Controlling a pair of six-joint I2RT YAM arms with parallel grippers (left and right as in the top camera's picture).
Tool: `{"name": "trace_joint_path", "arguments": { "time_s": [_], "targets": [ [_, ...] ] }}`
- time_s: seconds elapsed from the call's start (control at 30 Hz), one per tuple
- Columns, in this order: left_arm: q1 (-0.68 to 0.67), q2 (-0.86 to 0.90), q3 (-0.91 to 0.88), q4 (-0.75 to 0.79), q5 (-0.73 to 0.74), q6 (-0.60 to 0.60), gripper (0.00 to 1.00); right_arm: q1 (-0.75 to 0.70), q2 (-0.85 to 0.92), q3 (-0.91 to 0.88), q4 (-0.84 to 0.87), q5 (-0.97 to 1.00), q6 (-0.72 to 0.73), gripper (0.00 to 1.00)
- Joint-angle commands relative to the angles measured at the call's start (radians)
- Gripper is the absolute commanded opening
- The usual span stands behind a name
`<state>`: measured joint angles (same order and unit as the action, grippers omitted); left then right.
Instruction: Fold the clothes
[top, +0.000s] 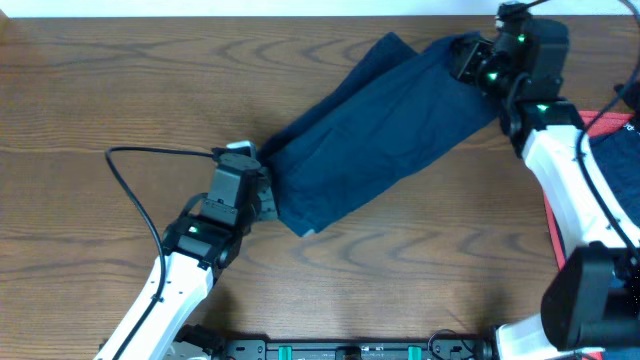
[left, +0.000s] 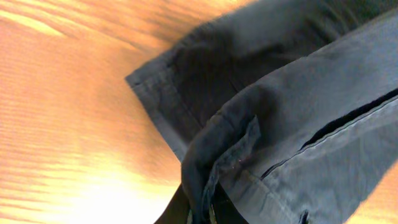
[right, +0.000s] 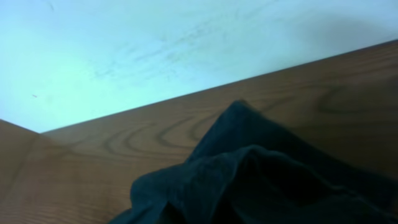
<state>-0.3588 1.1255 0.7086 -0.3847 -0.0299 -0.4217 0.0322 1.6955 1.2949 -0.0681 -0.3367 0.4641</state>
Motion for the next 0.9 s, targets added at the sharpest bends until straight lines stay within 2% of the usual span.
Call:
{"name": "trace_joint_path", "arguments": {
  "time_s": [0.0,0.2,0.47,0.57,0.6,0.63,0.67,0.73,0.77,0.8,0.87],
  "targets": [
    [0.032,0.026,0.016,0.030,-0.069,0.060,0.06,0.015,0.067,0.015,0.038,0.053,0.015,0.01],
    [0.035,0.174,0.016,0.125,-0.069,0.093,0.07,0.021,0.156,0.015,0.137,0.052,0.060,0.02],
    [0.112,0.390,0.016,0.330,-0.072,0.122,0.07,0.022,0.206,0.015,0.172,0.051,0.067,0.01],
    [0.145,0.427,0.016,0.370,-0.072,0.122,0.13,0.026,0.210,0.015,0.174,0.053,0.066,0.03],
    [0.155,0.431,0.016,0.379,-0.071,0.122,0.17,0.027,0.211,0.015,0.180,0.052,0.062,0.07],
    [0.167,0.430,0.016,0.385,-0.072,0.122,0.36,0.028,0.211,0.015,0.183,0.052,0.060,0.25],
    [0.174,0.427,0.016,0.386,-0.071,0.122,0.43,0.028,0.211,0.015,0.184,0.052,0.056,0.36],
    [0.192,0.413,0.018,0.380,-0.057,0.122,0.72,0.028,0.211,0.015,0.181,0.052,0.051,0.62],
    [0.200,0.401,0.018,0.368,-0.047,0.122,0.82,0.027,0.211,0.015,0.176,0.051,0.047,0.69],
    [0.209,0.385,0.018,0.348,-0.035,0.122,0.89,0.026,0.211,0.015,0.167,0.047,0.036,0.75],
    [0.229,0.342,0.018,0.283,-0.031,0.122,0.91,0.022,0.211,0.015,0.134,0.040,0.010,0.80]
  ]
}}
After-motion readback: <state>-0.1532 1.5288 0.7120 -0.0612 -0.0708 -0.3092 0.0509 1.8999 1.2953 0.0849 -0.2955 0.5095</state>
